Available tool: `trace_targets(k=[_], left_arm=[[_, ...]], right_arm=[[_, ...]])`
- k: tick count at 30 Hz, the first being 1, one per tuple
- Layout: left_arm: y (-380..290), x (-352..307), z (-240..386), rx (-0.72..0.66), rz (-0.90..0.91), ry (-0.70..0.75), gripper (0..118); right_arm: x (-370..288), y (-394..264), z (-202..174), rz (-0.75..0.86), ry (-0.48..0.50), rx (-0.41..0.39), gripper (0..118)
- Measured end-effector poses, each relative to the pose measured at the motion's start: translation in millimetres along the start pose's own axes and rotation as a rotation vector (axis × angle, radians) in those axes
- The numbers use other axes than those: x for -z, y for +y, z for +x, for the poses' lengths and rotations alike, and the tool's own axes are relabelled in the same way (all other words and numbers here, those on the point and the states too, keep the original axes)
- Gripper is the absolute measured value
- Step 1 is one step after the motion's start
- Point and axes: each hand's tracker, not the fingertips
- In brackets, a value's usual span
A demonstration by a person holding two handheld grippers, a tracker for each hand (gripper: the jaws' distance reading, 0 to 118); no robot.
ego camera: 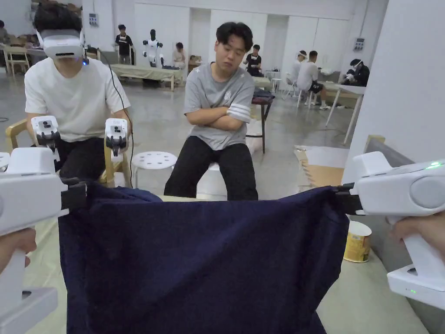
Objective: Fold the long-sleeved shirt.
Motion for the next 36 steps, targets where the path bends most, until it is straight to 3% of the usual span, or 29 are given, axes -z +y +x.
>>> trace_targets(k=[3,11,22,25,29,36], left_arm=[[67.7,16.3,16.2,0.075,0.054,0.011,13],[218.3,47.9,43.9,0.055,0.151,0.017,13],[334.3,51.2,75.2,-0.046,0.289,0.018,13],[343.8,50.4,80.5,-0.048,0.311,0.017,13],[339.9,56.3,82.0,-0.034,0.303,0.012,13],[273.6,109.2,70.3,-0.072,0.174,-0.031,13]], right_arm=[[-18.6,49.5,11.9,0.073,-0.060,-0.014,0],[-46.2,190.1,38.1,0.254,-0.225,-0.029,0],[-68.3,314.0,60.0,0.401,-0.397,0.018,0],[-68.0,323.3,61.9,0.436,-0.439,0.001,0],[-68.7,304.8,48.0,0.418,-0.413,0.038,0],[6.6,238.0,66.0,0.263,-0.366,0.103,0]])
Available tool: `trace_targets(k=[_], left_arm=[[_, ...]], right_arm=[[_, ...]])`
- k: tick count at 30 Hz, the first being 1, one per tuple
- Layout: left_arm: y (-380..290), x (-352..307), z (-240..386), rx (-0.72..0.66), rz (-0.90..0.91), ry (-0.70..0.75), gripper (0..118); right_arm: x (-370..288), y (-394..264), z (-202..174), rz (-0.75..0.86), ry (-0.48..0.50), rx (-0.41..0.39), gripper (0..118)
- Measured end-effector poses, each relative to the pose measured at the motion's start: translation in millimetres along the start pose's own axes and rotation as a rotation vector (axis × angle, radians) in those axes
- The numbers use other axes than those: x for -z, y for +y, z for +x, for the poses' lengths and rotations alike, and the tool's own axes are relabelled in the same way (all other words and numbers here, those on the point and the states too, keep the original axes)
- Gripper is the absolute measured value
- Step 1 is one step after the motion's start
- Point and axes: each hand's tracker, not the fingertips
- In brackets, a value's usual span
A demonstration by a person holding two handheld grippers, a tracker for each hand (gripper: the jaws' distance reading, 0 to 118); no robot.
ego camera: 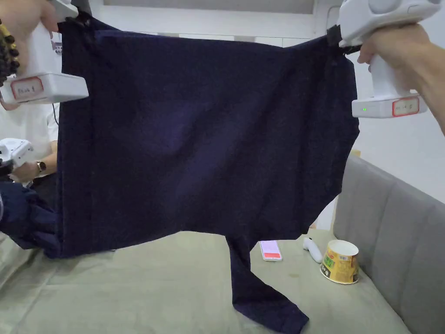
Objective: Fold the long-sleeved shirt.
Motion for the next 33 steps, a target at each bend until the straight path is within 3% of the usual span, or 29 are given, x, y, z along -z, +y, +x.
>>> trace_targets(k=[3,10,18,23,27,33], left_arm=[[-48.4,27.9,-15.5,-0.001,-0.057,0.018,13],[-162.6,64.0,-47.9,-0.028,-0.222,0.049,13],[-240.6,67.9,-75.8,-0.071,-0.331,0.070,13],[-253.0,31.3,-87.1,-0.107,-0.326,0.060,13],[-264.1,-22.2,-88.7,-0.019,-0.286,0.028,13],[-323.6,-127.8,-95.3,0.018,-0.287,0.028,13]], right_arm=[[21.6,-54.0,-2.8,-0.068,0.032,0.052,0],[62.7,-167.8,-22.0,-0.204,0.083,0.043,0],[71.7,-235.1,-37.0,-0.301,0.117,0.060,0],[28.5,-240.1,-38.2,-0.281,0.167,0.013,0],[-28.9,-251.2,-40.0,-0.237,0.204,-0.065,0],[-124.2,-306.0,-37.7,-0.266,0.253,-0.055,0]])
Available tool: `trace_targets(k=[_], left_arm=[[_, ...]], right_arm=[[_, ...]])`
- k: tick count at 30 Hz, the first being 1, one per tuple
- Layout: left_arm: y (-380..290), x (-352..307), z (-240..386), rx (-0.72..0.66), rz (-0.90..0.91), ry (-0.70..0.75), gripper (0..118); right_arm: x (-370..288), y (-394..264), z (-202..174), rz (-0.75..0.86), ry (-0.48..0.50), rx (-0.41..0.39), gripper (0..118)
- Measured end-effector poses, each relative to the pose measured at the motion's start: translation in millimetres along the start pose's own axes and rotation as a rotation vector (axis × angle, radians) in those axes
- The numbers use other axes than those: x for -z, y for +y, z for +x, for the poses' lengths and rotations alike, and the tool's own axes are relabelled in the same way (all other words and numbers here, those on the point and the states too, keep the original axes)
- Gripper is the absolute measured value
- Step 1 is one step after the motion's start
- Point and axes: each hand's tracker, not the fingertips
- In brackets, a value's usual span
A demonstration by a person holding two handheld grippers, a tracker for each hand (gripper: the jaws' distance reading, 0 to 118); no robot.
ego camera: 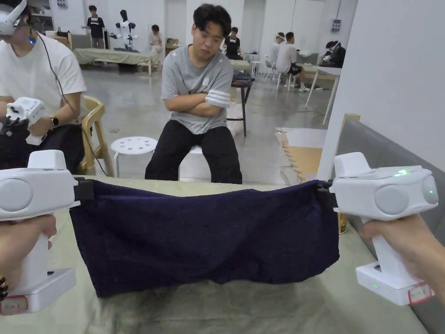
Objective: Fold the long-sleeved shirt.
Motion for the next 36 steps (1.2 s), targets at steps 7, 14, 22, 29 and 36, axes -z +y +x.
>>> trace_targets(k=[7,14,22,29,36], left_arm=[[-153.8,-77.3,-24.3,0.000,-0.195,0.022,14],[-283.0,-87.7,-50.8,0.001,-0.538,0.075,14],[-308.9,-93.2,-51.2,0.141,-0.632,0.116,13],[-303.5,-97.1,-67.6,0.050,-0.600,0.085,61],[-257.2,-123.3,-42.3,0.010,-0.500,0.019,101]], right_arm=[[-60.7,-140.6,-23.3,-0.201,0.135,0.031,0],[-64.4,-279.1,-67.9,-0.611,0.284,-0.112,0],[-83.4,-329.4,-97.5,-0.800,0.368,-0.219,0],[-81.8,-338.5,-99.8,-0.805,0.352,-0.201,43],[-95.1,-289.4,-69.7,-0.669,0.291,-0.064,112]])
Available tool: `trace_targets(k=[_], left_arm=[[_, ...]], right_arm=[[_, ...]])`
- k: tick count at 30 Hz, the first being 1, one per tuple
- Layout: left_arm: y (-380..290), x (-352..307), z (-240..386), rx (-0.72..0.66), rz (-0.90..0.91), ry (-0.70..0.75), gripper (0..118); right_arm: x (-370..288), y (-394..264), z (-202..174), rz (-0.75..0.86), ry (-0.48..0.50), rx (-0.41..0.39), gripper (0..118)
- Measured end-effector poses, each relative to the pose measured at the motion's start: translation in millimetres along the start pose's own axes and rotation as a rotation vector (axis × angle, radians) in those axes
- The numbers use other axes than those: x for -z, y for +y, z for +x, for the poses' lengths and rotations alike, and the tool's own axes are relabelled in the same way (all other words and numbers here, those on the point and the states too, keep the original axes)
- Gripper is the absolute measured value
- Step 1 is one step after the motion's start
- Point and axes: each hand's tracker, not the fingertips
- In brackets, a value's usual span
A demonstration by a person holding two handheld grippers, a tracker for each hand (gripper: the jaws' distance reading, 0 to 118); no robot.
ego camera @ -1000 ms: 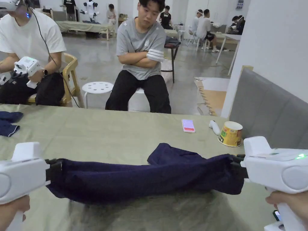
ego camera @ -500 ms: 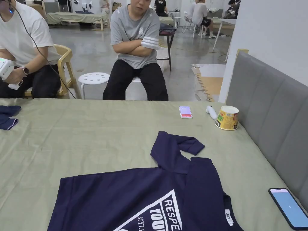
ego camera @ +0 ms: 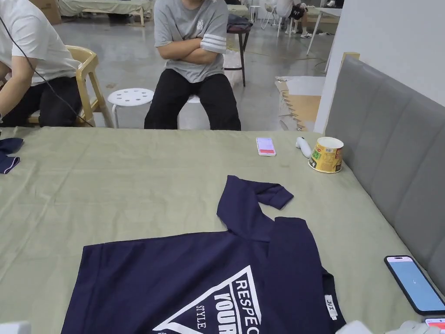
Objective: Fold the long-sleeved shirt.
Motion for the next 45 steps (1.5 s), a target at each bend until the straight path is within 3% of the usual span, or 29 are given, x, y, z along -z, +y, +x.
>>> trace_targets(k=[1,2,3,4,13,18,19,20,22,25,28,30,32,34,36,37,38,39,41,43,45], left_arm=[[9.7,-1.0,5.3,0.009,0.023,0.008,94],[18.7,-1.4,11.2,0.038,0.053,0.014,69],[26.8,0.5,17.2,0.075,0.081,0.011,34],[34.9,9.2,18.0,0.109,0.103,0.017,5],[116.9,65.4,67.1,0.204,0.148,-0.023,5],[136.4,109.7,75.6,0.166,0.151,-0.061,5],[139.0,119.2,76.7,0.161,0.151,-0.057,5],[142.4,130.4,71.9,0.153,0.145,-0.061,5],[146.5,149.2,68.0,0.144,0.131,-0.055,5],[143.3,166.8,57.3,0.104,0.108,-0.066,5],[131.7,170.1,52.2,0.083,0.089,-0.069,5],[124.4,171.5,47.6,0.074,0.074,-0.056,5],[116.7,170.3,48.4,0.082,0.057,-0.038,5],[112.7,170.1,45.7,0.075,0.045,-0.034,5],[109.5,166.8,46.8,0.067,0.044,-0.029,5],[109.2,166.0,47.3,0.058,0.044,-0.031,5],[109.7,165.5,47.9,0.050,0.044,-0.036,5],[109.8,164.0,49.3,0.040,0.048,-0.040,5],[110.1,156.7,54.8,0.035,0.057,-0.048,5],[111.1,144.7,60.9,0.057,0.080,-0.048,5],[110.0,130.8,61.2,0.071,0.099,-0.058,5]], right_arm=[[-5.3,9.2,5.8,0.018,-0.016,0.025,103],[-7.3,21.9,13.0,0.036,-0.031,0.041,66],[-8.8,31.8,18.2,0.058,-0.048,0.046,23],[-8.6,42.9,23.6,0.084,-0.083,0.048,0],[-8.8,219.4,86.8,0.201,-0.135,0.013,0],[46.0,345.4,130.0,0.191,-0.213,-0.005,1],[63.8,368.5,139.0,0.175,-0.222,0.013,5],[80.5,387.6,146.7,0.163,-0.215,0.031,26],[121.8,421.6,157.6,0.154,-0.166,0.105,82],[184.9,461.4,167.7,0.125,-0.159,0.128,102],[242.6,478.2,174.8,0.085,-0.228,0.144,88],[276.6,477.6,181.9,-0.017,-0.284,0.166,86],[298.8,468.1,185.7,-0.045,-0.244,0.196,93],[290.6,464.9,195.3,0.020,-0.177,0.291,95],[281.3,460.6,194.2,0.007,-0.125,0.328,69],[276.1,460.2,190.3,0.012,-0.096,0.316,46],[269.5,462.2,188.6,0.016,-0.084,0.296,4],[269.4,459.2,182.6,0.037,-0.040,0.260,4],[269.7,457.5,163.6,0.022,-0.184,0.207,4],[260.5,455.5,153.2,0.037,-0.206,0.171,4],[241.2,450.5,149.8,0.063,-0.229,0.202,4]])
